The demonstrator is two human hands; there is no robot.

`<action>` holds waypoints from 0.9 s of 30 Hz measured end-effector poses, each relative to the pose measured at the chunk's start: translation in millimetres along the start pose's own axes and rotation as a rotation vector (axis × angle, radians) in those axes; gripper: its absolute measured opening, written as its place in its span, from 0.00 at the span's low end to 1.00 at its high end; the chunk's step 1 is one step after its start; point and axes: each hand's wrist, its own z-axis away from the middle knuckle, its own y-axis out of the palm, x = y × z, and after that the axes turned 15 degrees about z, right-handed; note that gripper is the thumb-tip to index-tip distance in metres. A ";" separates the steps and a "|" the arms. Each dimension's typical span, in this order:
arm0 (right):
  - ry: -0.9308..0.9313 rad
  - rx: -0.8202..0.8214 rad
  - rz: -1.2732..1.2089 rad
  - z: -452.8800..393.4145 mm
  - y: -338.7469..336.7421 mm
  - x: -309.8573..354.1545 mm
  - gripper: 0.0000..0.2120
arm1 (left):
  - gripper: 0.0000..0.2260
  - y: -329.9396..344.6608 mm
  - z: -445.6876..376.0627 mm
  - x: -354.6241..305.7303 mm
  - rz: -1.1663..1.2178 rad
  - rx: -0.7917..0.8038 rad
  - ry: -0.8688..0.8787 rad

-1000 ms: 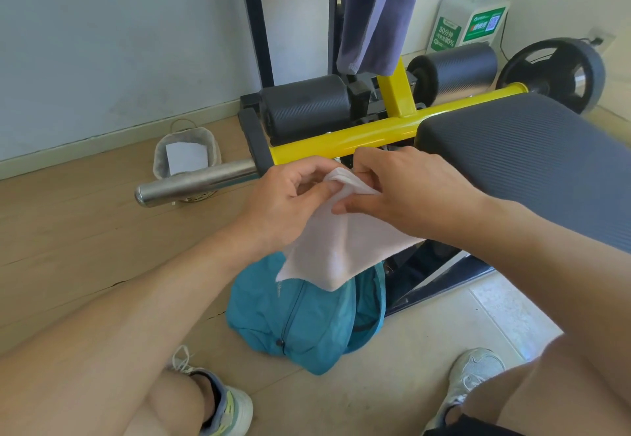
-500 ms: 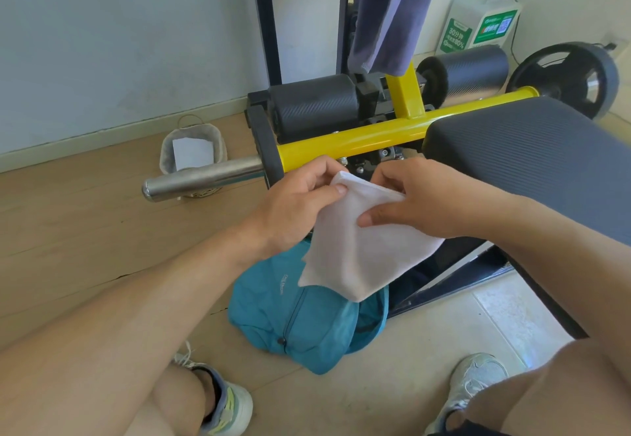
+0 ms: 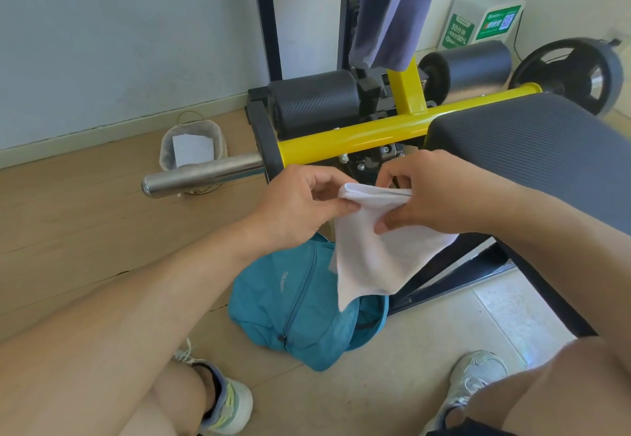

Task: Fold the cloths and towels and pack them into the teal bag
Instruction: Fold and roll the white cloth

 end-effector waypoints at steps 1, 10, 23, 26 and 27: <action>-0.005 0.000 0.019 0.3 1.7 0.6 0.18 | 0.07 -0.4 -0.3 0.2 0.010 0.001 0.003; -0.083 -0.089 -0.105 -0.8 8.2 5.4 0.15 | 0.17 -7.1 -2.4 -3.3 0.040 -0.010 -0.042; -0.089 0.055 -0.839 9.0 -7.0 -53.7 0.14 | 0.21 -26.8 -6.6 29.2 -0.356 0.338 -0.440; -0.006 0.006 -0.838 6.4 -3.3 -65.1 0.14 | 0.22 -42.4 -9.7 38.8 -0.417 0.310 -0.500; 0.024 -0.013 -0.837 5.0 -1.9 -67.4 0.13 | 0.22 -46.6 -11.1 40.8 -0.430 0.282 -0.523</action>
